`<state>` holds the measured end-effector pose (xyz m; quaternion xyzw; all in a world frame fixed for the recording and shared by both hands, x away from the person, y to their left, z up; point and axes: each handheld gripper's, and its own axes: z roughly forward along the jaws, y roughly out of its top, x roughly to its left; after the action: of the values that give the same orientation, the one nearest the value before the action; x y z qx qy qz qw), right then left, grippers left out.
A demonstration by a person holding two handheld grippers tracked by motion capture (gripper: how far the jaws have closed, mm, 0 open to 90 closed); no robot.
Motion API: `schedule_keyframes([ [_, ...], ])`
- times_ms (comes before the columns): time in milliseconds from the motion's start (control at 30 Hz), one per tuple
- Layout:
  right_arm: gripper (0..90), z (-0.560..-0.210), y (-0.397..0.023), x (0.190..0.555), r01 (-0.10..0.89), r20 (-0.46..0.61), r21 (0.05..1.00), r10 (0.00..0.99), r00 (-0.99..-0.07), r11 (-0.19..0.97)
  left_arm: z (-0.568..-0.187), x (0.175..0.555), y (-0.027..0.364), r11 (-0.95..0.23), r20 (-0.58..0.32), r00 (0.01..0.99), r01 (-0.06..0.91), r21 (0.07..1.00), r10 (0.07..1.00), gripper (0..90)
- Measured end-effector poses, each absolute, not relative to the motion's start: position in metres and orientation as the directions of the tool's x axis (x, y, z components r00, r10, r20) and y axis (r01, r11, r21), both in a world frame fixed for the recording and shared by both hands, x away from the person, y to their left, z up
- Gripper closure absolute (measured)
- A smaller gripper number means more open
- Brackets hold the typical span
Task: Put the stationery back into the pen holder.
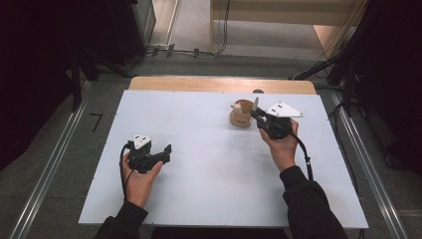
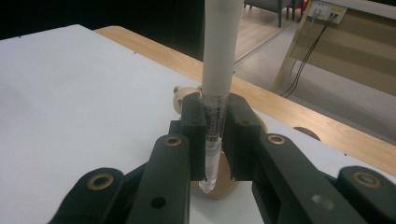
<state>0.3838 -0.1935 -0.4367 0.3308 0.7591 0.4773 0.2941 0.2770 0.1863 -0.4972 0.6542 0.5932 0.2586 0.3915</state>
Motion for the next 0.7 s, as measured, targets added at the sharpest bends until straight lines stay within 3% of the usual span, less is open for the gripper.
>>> schedule_keyframes([
  [700, 77.5, -0.423, -0.188, 0.413, 0.264, -0.079, 0.920, 0.796, -0.600, 0.291, -0.498, 0.278, 0.187, 0.012, -0.132, 0.166, 0.576, 0.818, 0.977, 26.0],
])
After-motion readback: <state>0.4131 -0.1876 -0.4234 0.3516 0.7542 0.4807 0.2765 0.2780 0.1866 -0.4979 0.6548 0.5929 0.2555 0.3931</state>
